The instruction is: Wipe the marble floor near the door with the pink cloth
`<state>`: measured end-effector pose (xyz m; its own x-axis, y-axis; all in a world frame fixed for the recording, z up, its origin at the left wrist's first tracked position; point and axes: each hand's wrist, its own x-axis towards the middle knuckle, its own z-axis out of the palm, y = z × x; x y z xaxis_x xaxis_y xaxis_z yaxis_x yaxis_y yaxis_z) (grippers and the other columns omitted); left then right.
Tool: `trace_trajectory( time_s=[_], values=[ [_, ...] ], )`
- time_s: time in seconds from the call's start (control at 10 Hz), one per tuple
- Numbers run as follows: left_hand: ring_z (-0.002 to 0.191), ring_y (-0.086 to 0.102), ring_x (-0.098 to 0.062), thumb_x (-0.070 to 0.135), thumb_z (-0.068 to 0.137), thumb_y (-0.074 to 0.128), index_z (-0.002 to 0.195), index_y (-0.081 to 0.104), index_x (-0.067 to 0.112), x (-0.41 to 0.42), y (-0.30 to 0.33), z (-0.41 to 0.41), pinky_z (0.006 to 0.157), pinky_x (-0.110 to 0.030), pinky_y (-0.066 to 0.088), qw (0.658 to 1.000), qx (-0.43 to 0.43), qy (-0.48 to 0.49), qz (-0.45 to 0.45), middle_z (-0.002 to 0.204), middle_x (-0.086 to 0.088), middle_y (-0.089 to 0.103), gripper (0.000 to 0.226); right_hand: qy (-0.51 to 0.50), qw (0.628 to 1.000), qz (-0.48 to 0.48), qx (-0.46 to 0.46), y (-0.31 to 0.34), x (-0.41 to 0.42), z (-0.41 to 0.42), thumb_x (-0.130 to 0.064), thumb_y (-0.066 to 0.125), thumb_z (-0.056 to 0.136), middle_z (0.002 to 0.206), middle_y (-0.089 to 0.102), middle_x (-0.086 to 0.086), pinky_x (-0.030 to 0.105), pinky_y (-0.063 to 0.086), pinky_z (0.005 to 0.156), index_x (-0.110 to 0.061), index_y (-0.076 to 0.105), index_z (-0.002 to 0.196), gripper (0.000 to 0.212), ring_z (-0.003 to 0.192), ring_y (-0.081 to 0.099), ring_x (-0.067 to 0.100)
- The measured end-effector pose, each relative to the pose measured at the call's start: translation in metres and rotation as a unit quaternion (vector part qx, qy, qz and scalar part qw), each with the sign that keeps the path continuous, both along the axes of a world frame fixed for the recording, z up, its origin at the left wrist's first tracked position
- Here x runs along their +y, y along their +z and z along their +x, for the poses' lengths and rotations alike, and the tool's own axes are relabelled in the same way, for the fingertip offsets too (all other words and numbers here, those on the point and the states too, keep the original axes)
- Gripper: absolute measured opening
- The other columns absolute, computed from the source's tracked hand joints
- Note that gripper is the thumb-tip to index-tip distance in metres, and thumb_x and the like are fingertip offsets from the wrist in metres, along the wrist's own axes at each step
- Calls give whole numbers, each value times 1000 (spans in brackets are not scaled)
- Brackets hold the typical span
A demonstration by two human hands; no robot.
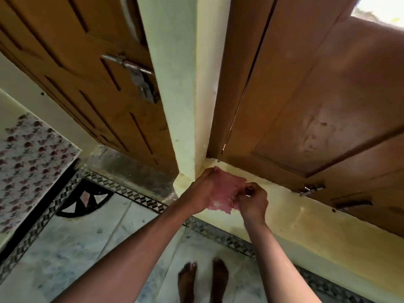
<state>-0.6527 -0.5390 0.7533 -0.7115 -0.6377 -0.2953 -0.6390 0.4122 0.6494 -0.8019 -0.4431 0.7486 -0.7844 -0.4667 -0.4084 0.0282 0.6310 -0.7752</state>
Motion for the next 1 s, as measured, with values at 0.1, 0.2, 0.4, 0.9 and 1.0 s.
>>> trace_trajectory(
  time_s=[0.1, 0.2, 0.4, 0.9, 1.0],
  values=[
    [153, 42, -30, -7, 90, 72, 163, 34, 3, -23, -35, -30, 126, -39, 38, 999, -34, 24, -11, 171, -13, 29, 83, 22, 999, 29, -1, -36, -34, -23, 0, 70, 88, 90, 72, 6, 29, 44, 82, -15, 73, 90, 15, 90, 65, 30],
    [157, 36, -35, -12, 89, 67, 162, 34, 1, -38, -57, -52, 127, -44, 36, 996, -61, 25, -53, 169, -19, 30, 82, 23, 999, 32, -19, -68, -58, -38, -1, 73, 85, 93, 73, 9, 33, 50, 90, -12, 74, 90, 12, 92, 65, 32],
    [151, 39, -45, 22, 94, 73, 158, 41, 4, -42, -81, -79, 123, -53, 42, 972, -180, 65, -133, 165, -23, 34, 74, 86, 994, 30, 61, -111, -72, -44, -6, 76, 85, 102, 78, 22, 33, 49, 86, -2, 73, 98, 14, 102, 72, 43],
    [107, 69, -16, -10, 86, 71, 118, 74, 2, 15, -34, -44, 94, -12, 51, 955, 151, 256, -8, 119, -6, 75, 35, 230, 970, -51, 62, -64, -45, -37, 4, 73, 84, 104, 81, 6, 32, 56, 83, -11, 80, 112, 33, 94, 74, 23],
    [109, 69, -7, -4, 92, 69, 115, 72, 19, 44, 6, -14, 97, -23, 55, 905, 206, 371, -8, 115, 9, 75, 33, 192, 977, -97, 6, -6, -26, -10, 6, 67, 88, 101, 79, -6, 29, 57, 90, -14, 79, 110, 32, 93, 74, 12]
  ],
)
